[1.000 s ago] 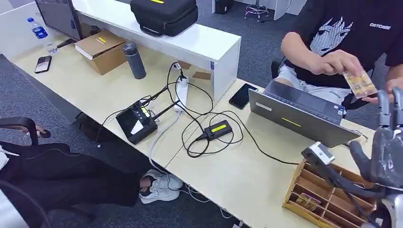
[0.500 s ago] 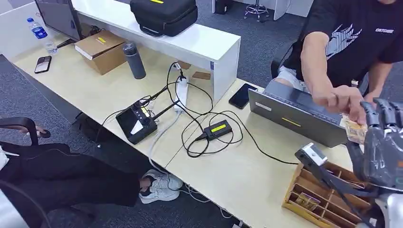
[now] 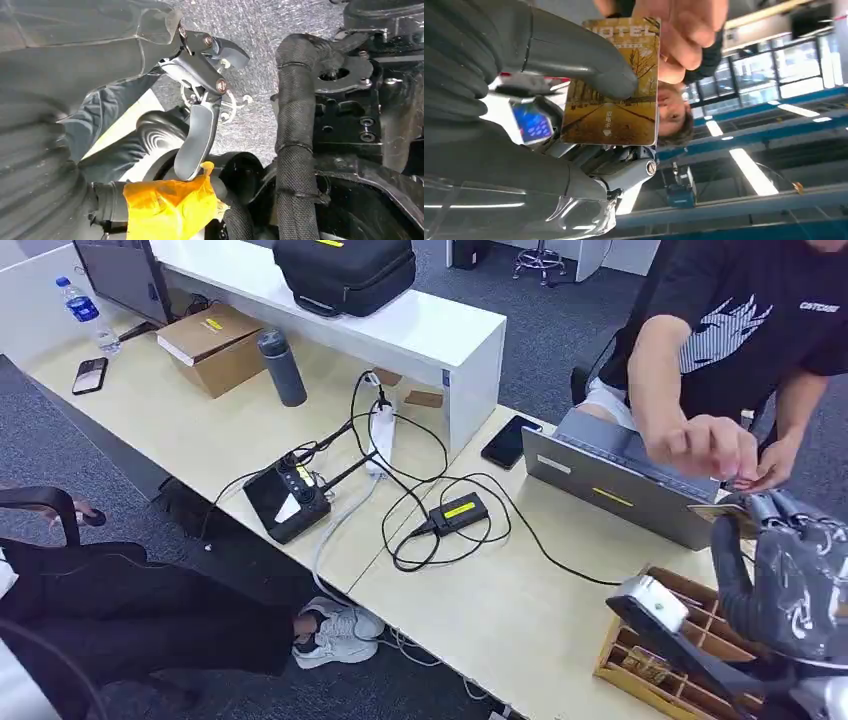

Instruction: Pass the card to the sensor for recognition and then transmit it.

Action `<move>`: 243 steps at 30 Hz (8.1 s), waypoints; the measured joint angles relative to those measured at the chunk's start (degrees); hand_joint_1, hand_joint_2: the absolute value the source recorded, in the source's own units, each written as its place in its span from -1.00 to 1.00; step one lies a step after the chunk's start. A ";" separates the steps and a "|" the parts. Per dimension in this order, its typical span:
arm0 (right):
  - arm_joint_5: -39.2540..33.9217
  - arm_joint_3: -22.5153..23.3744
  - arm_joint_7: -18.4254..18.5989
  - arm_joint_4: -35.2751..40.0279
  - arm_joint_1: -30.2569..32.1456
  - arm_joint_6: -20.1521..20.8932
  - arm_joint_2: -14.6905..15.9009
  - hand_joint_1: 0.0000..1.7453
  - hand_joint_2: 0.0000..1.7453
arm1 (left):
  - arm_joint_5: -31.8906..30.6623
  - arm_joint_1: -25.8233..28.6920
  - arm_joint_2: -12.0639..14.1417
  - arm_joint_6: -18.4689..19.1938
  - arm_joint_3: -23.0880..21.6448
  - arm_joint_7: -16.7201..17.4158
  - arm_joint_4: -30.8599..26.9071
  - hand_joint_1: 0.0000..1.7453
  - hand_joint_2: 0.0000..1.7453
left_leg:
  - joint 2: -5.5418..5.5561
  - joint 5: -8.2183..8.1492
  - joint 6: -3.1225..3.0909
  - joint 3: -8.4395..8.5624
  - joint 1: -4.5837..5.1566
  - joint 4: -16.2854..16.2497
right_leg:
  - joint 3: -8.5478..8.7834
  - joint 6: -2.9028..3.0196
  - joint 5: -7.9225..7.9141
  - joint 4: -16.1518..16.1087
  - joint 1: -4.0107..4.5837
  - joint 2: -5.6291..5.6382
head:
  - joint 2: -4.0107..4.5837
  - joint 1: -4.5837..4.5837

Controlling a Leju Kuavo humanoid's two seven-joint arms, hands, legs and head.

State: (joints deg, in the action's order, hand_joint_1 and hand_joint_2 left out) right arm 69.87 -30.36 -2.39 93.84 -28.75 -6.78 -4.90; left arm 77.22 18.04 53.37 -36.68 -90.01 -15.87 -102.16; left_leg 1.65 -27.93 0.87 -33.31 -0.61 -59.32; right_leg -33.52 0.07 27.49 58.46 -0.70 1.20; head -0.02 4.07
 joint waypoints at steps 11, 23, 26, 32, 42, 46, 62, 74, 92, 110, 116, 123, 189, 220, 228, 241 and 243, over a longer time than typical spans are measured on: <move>-7.55 3.75 -6.83 8.45 13.53 -7.99 4.54 1.00 1.00 | 3.19 0.50 0.00 -2.69 -0.59 -2.95 -2.84 -1.00 1.00 | 0.01 -0.02 0.00 -0.01 0.01 0.00 | 0.02 -0.01 0.00 -0.04 0.00 -0.03 | 0.00 0.00; -9.85 13.34 -9.48 10.46 25.45 -8.17 7.04 1.00 1.00 | 5.79 1.08 -0.20 -3.19 -0.61 -5.86 -5.20 -1.00 1.00 | 0.01 -0.03 0.00 -0.02 0.00 0.02 | 0.02 -0.01 0.01 -0.04 0.00 -0.02 | 0.00 0.00; -6.91 15.45 -7.00 8.79 26.50 -7.76 7.12 1.00 1.00 | 5.77 1.10 -0.31 -3.19 -0.61 -5.86 -5.20 -1.00 1.00 | 0.01 -0.03 0.00 -0.02 0.00 0.02 | 0.03 -0.01 0.00 -0.03 0.00 -0.03 | 0.00 0.00; -4.15 19.82 -3.85 4.85 26.72 -6.58 7.04 1.00 1.00 | 4.94 1.09 -0.59 -3.19 -0.61 -5.09 -5.20 -1.00 1.00 | 0.01 -0.03 0.00 -0.02 0.01 0.01 | 0.05 -0.01 0.00 -0.04 0.00 -0.03 | 0.00 0.00; -3.75 30.06 -3.03 -4.07 24.59 -3.62 5.35 1.00 1.00 | 3.52 0.96 -1.11 -3.21 -0.59 -3.45 -5.20 -1.00 1.00 | 0.02 -0.03 0.00 -0.01 0.01 0.01 | 0.05 -0.01 0.00 -0.04 -0.01 -0.04 | 0.00 0.00; -3.32 32.82 -3.16 -7.19 24.28 -3.19 4.61 1.00 1.00 | 3.45 0.93 -1.11 -3.21 -0.61 -3.37 -5.20 -1.00 1.00 | 0.01 -0.03 0.01 0.00 0.01 0.01 | 0.04 -0.01 0.00 -0.03 0.00 -0.03 | 0.00 0.00; -4.96 37.94 -6.93 -12.72 26.99 -4.26 1.86 1.00 1.00 | 5.79 0.95 -1.22 -3.21 -0.61 -5.40 -5.20 -1.00 1.00 | 0.01 -0.03 0.00 -0.01 0.01 0.01 | 0.03 -0.01 0.00 -0.03 0.00 -0.03 | 0.00 0.00; -0.04 37.90 -4.50 -16.44 27.09 -4.17 1.51 1.00 1.00 | 5.31 0.92 -1.27 -3.21 -0.59 -5.14 -5.20 -1.00 1.00 | 0.01 -0.03 0.00 -0.02 0.01 0.01 | 0.04 -0.01 0.00 -0.03 0.00 -0.03 | 0.00 0.00; -2.18 36.52 -8.80 -10.46 25.53 -7.31 -0.18 1.00 1.00 | 7.12 0.95 -1.38 -3.21 -0.61 -6.43 -5.20 -1.00 1.00 | 0.00 -0.02 0.01 -0.01 0.00 0.02 | 0.04 0.00 -0.01 0.00 0.00 -0.02 | 0.00 0.00; -4.76 15.73 6.23 -1.10 -1.56 12.13 -0.74 1.00 1.00 | -1.07 -0.97 -0.59 3.24 -0.59 1.44 -1.81 -1.00 1.00 | -0.07 0.29 0.15 -0.01 -0.01 0.04 | -0.01 0.13 -0.28 0.05 0.01 0.07 | 0.00 0.00; -2.46 12.63 9.95 -13.02 -12.33 15.33 -3.04 1.00 1.00 | -3.72 -2.19 -0.42 7.08 -0.59 3.72 2.21 -1.00 1.00 | -0.04 0.34 0.22 -0.02 -0.02 0.04 | -0.04 0.16 -0.31 0.11 0.01 0.06 | 0.00 -0.02; -0.67 10.80 11.26 -22.37 -16.68 15.43 -6.25 1.00 1.00 | -4.63 -3.16 -0.92 7.83 -0.59 5.01 5.40 -1.00 1.00 | -0.01 0.34 0.22 -0.04 -0.03 0.04 | -0.06 0.17 -0.30 0.11 0.02 0.04 | 0.00 0.00; 19.44 8.65 6.71 -27.99 7.35 -5.05 5.05 -1.00 1.00 | 4.20 -0.66 0.70 -1.42 -0.63 4.57 -4.42 -1.00 1.00 | 0.06 0.32 0.20 -0.10 -0.07 0.04 | -0.10 0.16 -0.27 0.03 0.09 -0.05 | 0.00 0.02; 19.46 5.92 6.32 -36.13 4.39 -9.50 2.64 1.00 1.00 | 3.10 -0.43 2.95 -1.29 -0.63 2.99 -8.15 -1.00 1.00 | -0.04 0.37 0.27 -0.02 -0.09 0.05 | -0.05 0.25 -0.36 0.06 0.12 0.01 | 0.00 0.00; 19.46 6.08 4.90 -23.23 4.12 -7.67 2.18 1.00 1.00 | 3.04 -0.67 1.35 -0.02 -0.61 -0.68 -5.29 -1.00 1.00 | 0.00 0.38 0.29 -0.05 -0.10 0.05 | -0.09 0.25 -0.36 0.07 0.13 0.01 | 0.00 -0.02; 16.99 6.71 3.89 -12.83 -0.15 -2.39 1.01 1.00 1.00 | 0.79 -0.81 1.14 1.94 -0.61 0.81 -3.56 -1.00 1.00 | -0.04 0.40 0.31 -0.06 -0.10 0.05 | -0.10 0.30 -0.40 0.07 0.13 0.02 | 0.00 -0.02; 15.28 6.97 4.44 -13.47 -2.53 0.71 0.28 1.00 1.00 | -0.07 -1.06 1.14 3.33 -0.61 1.58 -2.66 -1.00 1.00 | -0.04 0.43 0.35 -0.07 -0.10 0.05 | -0.11 0.31 -0.41 0.09 0.12 0.02 | 0.00 -0.02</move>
State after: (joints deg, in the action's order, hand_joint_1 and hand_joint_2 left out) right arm 85.15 -23.39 2.06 80.37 -31.29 -6.07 -4.61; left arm 77.15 16.98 54.51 -33.35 -90.62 -14.29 -104.82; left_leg 1.61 -27.50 1.22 -33.38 -0.70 -59.27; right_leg -33.63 0.38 27.08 58.55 -0.57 1.22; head -0.02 4.04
